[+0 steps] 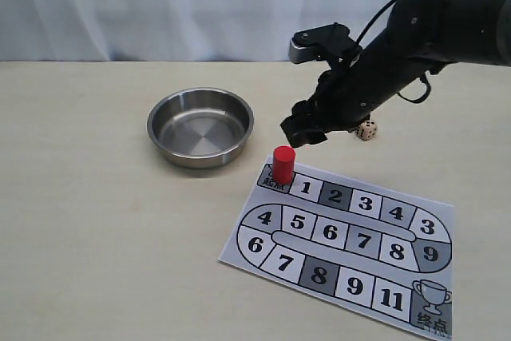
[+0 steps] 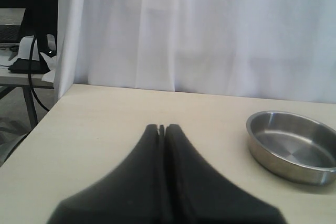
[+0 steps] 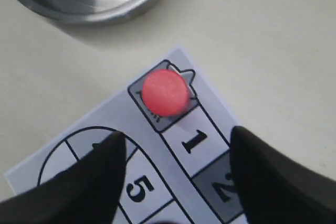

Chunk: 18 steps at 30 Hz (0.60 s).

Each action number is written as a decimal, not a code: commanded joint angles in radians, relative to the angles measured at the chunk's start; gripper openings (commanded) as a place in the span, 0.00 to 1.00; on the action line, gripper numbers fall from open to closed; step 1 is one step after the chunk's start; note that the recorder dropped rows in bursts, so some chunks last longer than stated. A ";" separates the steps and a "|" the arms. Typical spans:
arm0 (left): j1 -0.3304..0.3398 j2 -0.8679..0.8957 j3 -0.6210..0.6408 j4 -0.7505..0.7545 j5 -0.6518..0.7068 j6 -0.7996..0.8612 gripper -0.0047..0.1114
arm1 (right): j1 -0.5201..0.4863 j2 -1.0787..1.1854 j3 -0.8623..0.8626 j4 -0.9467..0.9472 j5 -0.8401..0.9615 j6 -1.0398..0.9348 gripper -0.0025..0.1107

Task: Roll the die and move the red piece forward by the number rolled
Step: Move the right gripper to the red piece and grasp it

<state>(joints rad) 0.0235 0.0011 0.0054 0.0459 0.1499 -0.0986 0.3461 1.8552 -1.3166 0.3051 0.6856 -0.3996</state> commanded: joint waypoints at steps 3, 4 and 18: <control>0.000 -0.001 -0.005 -0.002 -0.006 -0.002 0.04 | 0.105 0.017 0.003 0.004 -0.122 0.003 0.64; 0.000 -0.001 -0.005 -0.002 -0.008 -0.002 0.04 | 0.114 0.030 0.003 0.001 -0.132 0.000 0.64; 0.000 -0.001 -0.005 -0.002 -0.010 -0.002 0.04 | 0.117 0.132 0.003 -0.122 -0.296 0.032 0.64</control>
<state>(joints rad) 0.0235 0.0011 0.0054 0.0459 0.1499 -0.0986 0.4670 1.9727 -1.3166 0.1974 0.4308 -0.3947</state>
